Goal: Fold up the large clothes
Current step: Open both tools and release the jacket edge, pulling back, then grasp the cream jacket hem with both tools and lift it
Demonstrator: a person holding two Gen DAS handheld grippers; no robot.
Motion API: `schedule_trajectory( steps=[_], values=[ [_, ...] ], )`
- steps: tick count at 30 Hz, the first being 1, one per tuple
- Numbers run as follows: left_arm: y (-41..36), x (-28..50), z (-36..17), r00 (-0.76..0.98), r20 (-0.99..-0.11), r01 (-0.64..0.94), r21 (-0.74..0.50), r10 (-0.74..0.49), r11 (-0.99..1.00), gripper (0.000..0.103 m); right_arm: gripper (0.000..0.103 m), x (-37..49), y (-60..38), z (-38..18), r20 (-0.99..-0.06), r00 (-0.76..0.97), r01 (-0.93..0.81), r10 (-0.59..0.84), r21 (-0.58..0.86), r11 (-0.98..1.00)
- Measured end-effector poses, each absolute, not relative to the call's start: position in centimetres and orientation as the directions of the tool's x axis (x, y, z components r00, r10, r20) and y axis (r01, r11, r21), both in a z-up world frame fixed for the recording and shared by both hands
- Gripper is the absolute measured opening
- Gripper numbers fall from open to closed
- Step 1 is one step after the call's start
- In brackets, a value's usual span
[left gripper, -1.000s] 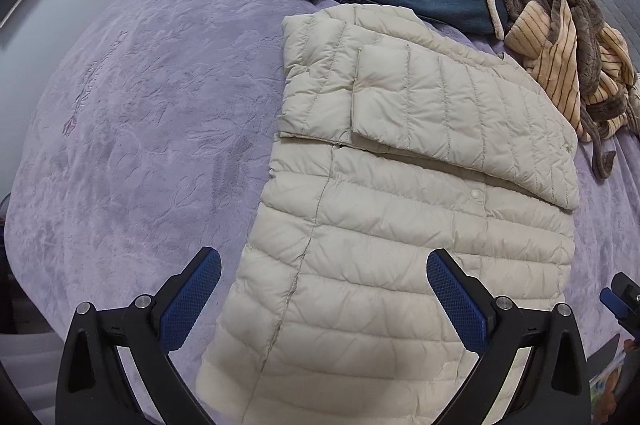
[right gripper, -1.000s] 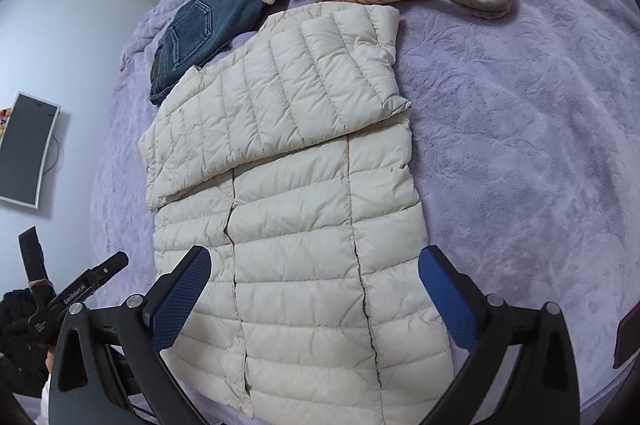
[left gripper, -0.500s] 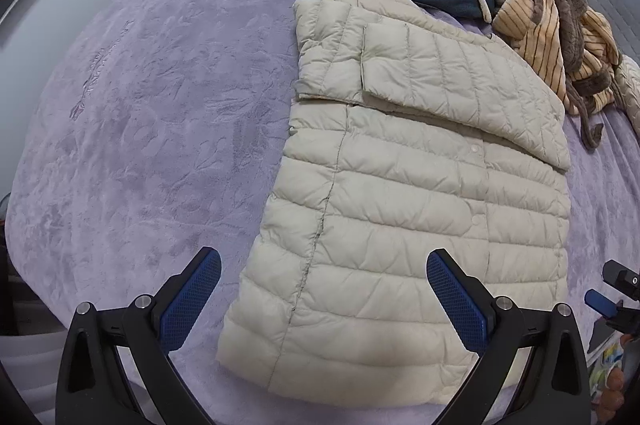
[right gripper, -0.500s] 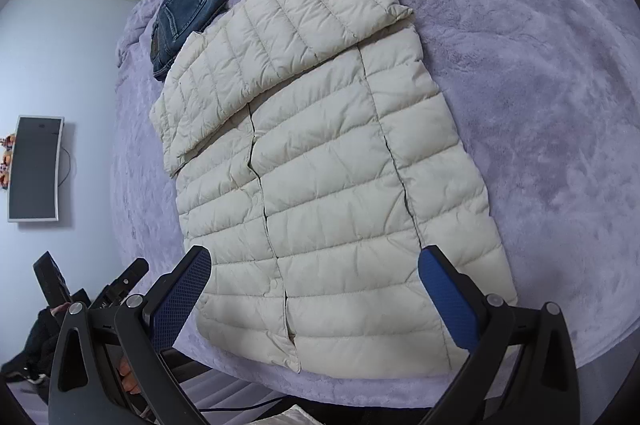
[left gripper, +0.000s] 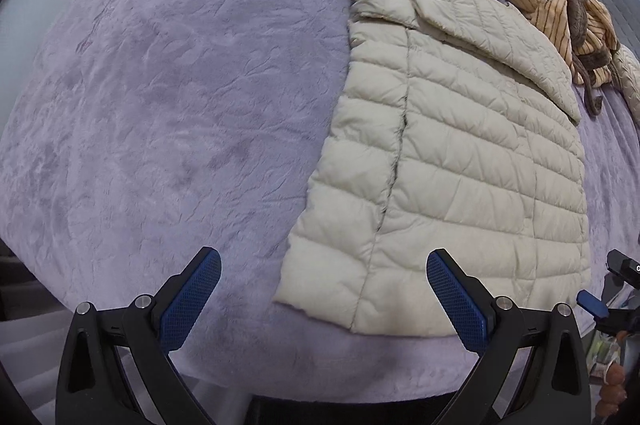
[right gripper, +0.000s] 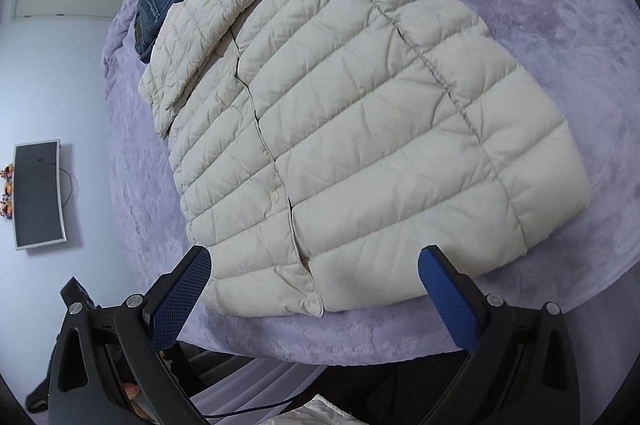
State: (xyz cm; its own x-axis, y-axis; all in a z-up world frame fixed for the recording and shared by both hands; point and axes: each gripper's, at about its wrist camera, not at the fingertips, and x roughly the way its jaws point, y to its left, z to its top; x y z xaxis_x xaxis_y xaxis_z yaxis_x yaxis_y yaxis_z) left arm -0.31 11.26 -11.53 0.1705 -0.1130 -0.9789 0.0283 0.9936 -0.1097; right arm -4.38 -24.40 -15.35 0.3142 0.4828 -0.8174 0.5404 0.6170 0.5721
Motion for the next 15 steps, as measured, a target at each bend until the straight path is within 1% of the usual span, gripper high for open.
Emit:
schedule_trajectory(
  steps=[3,8,11,15],
  values=[
    [13.9,-1.4,-13.2,0.119,-0.977,-0.046,-0.182,-0.175,0.982,0.103,0.103,-5.6,-24.2,-15.5,-0.812,0.33,0.551,0.482,0.58,0.6],
    [16.4,-3.0,-16.5,0.043,-0.931,-0.164,-0.365,-0.363,0.917,0.103,0.103,-8.4,-25.5,-16.5,-0.797,0.375,0.604,0.474,0.598,0.528],
    [15.9,-3.4,-17.7,0.034,-0.891,-0.182,-0.451,-0.453,0.874,0.103,0.103,-10.1,-26.9,-17.6,-0.785,0.41,0.646,0.464,0.609,0.46],
    [14.1,-2.7,-18.3,0.04,-0.854,-0.16,-0.518,-0.519,0.84,0.103,0.103,-12.0,-28.8,-19.3,-0.767,0.461,0.692,0.446,0.625,0.361]
  ],
)
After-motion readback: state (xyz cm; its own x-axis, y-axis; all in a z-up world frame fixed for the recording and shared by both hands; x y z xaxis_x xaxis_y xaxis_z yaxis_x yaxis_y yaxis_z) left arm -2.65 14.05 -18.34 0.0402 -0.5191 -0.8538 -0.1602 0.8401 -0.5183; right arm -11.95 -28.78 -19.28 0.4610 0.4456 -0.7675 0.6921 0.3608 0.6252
